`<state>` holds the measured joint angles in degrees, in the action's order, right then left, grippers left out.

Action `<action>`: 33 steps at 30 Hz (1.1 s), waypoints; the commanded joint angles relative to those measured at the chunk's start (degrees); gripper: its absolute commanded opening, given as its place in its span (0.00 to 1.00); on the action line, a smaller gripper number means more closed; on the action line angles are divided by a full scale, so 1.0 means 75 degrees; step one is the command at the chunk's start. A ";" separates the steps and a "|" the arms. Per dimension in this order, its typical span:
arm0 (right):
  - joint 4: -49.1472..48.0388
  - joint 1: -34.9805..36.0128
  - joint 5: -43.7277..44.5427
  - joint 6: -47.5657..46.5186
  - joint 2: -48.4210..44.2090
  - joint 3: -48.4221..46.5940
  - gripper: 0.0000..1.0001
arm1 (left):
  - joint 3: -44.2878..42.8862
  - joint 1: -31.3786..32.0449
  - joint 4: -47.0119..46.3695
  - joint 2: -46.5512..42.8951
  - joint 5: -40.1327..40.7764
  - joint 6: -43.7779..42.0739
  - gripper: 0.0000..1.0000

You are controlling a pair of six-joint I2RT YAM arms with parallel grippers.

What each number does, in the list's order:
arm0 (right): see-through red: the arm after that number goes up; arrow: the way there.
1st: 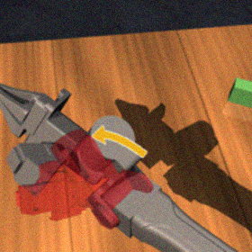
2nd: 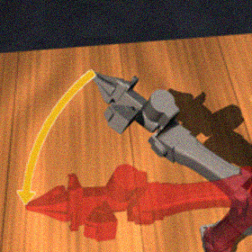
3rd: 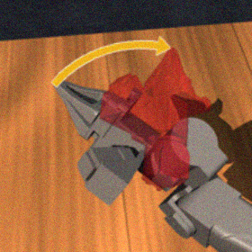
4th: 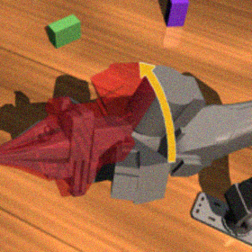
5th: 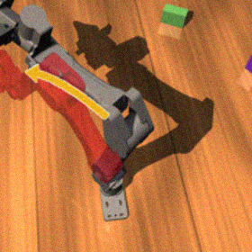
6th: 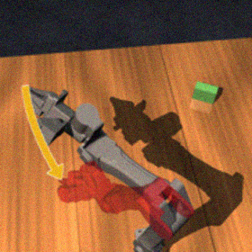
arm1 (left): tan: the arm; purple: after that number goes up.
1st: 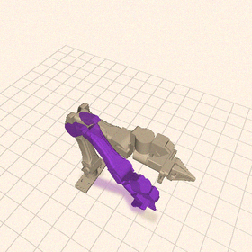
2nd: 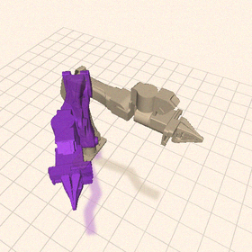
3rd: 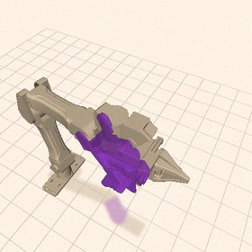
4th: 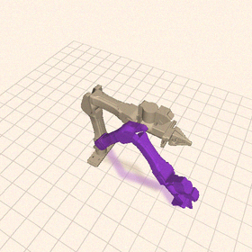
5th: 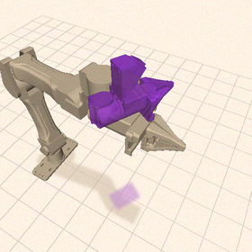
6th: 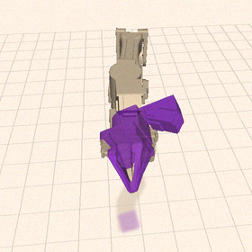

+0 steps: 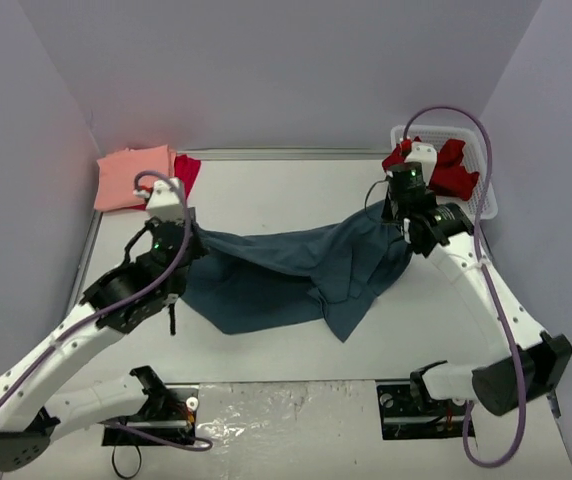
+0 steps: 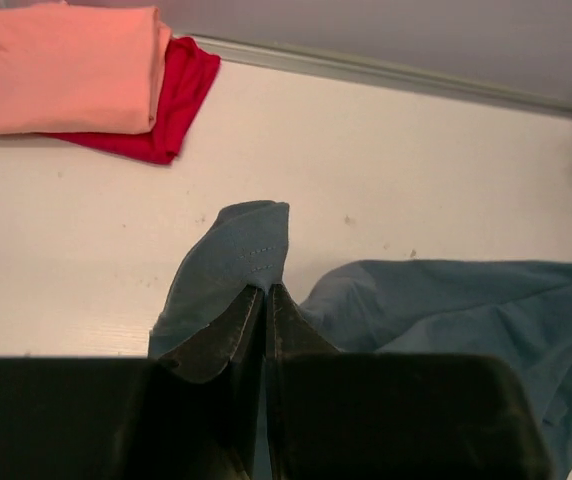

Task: Fold and stack the t-shirts
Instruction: Flatten out the tshirt

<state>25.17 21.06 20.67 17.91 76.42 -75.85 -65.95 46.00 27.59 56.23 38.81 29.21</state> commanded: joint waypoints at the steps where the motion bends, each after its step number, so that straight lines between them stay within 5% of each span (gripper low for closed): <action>1: 0.0148 -0.0019 0.0794 0.0494 -0.0743 0.0118 0.00 | -0.0077 -0.0063 0.0387 -0.0955 0.0731 0.0031 0.02; 17: 0.0312 -0.0019 0.1826 0.0952 -0.2726 -0.0221 0.00 | -0.0171 -0.0063 0.0786 -0.2622 0.1516 0.0020 0.02; 26: -0.0600 -0.0042 0.1674 0.0624 -0.0770 -0.0678 0.00 | 0.0204 -0.0156 -0.0713 -0.1475 0.2127 -0.0472 0.03; 29: -0.0812 -0.0288 0.1277 0.0437 0.0167 -0.1287 0.00 | -0.0169 -0.0845 -0.1136 -0.0575 0.1450 -0.0520 0.02; 33: -0.1023 -0.0861 0.0248 0.0249 0.1653 -0.2677 0.00 | -0.0861 -0.2881 -0.1440 0.0773 -0.0623 0.0006 0.02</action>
<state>22.55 17.65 26.41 21.54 85.43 -87.20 -67.55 31.66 21.96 57.21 43.31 27.73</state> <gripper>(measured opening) 0.031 0.029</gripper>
